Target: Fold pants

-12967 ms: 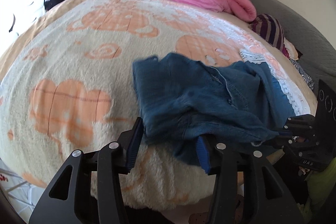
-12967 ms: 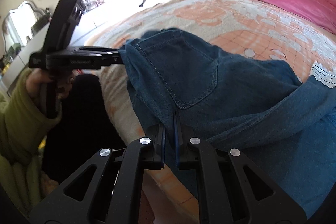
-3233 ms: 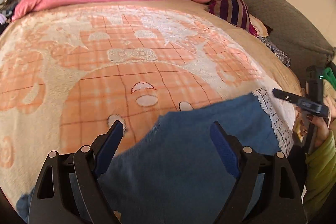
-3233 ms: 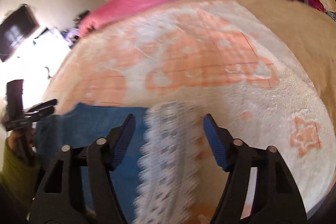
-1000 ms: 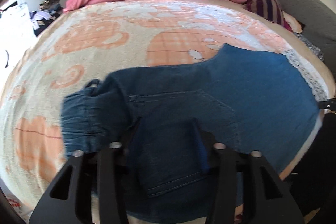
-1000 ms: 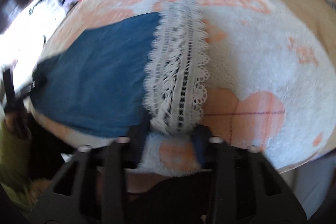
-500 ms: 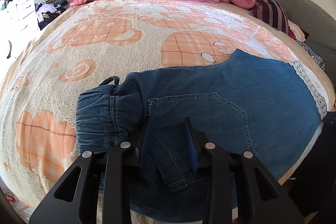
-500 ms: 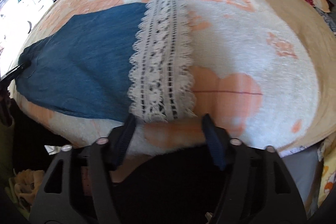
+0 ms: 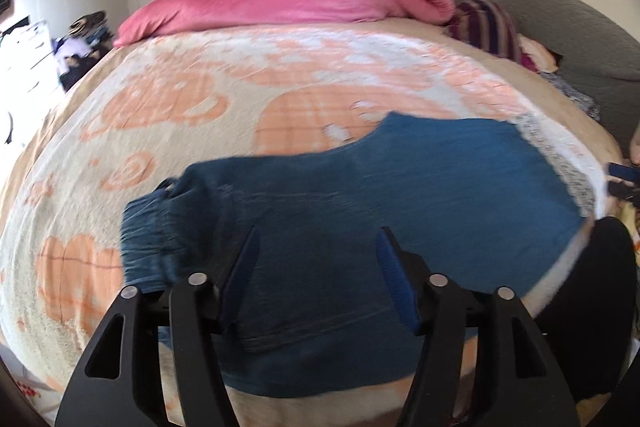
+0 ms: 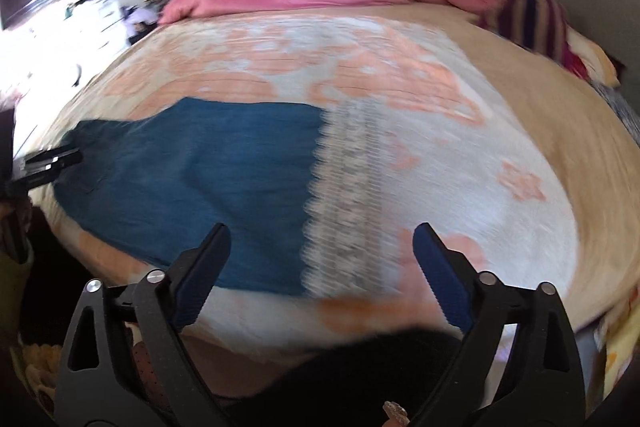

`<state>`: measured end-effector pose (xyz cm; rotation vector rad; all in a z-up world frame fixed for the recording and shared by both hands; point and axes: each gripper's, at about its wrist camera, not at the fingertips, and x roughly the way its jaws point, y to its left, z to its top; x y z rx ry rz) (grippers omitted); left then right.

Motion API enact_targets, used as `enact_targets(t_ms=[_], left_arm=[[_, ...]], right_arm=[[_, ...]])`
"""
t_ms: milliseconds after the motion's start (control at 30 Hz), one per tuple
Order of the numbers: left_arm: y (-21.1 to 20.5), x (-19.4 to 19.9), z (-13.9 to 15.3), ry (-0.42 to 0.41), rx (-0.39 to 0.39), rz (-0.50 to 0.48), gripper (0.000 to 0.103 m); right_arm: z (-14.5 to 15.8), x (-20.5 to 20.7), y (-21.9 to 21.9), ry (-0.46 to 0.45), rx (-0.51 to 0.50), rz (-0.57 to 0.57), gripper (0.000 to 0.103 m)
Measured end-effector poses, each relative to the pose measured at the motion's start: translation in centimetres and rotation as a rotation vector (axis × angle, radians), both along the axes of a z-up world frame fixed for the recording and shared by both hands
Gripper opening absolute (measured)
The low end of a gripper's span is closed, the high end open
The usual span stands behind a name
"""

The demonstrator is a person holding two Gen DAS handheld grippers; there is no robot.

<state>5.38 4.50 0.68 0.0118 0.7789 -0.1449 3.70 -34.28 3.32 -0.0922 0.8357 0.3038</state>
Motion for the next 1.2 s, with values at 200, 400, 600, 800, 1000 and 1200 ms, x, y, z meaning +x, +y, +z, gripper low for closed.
enact_targets(t_ms=[200,400,600,800,1000,1200], left_arm=[[-3.7,0.7,0.5,0.007,-0.009,-0.1,0.07],[-7.2,3.4,-0.7,0.052,-0.017,-0.186,0.08],[-9.0,6.0,-3.6,0.122,0.06,-0.17,0.083],[-6.3,6.0,-5.1,0.136,0.031,-0.147,0.087],[-4.4,5.8,-5.4,0.123,0.0,-0.14,0.087],[-4.6,5.4,-5.2,0.096,0.013,-0.135,0.089]], right_arm=[[-1.9,2.1,5.8,0.021,-0.05,0.116,0.088],[-2.2,3.4,7.8,0.006,-0.063,0.125,0.088],[-3.2,6.6,8.7,0.059,-0.024,0.114,0.09],[-5.9,8.3,7.9,0.132,-0.078,0.08,0.091],[-5.7,8.0,5.4,0.108,-0.098,0.013,0.091],[-5.7,7.8,5.6,0.088,-0.085,0.002,0.093]])
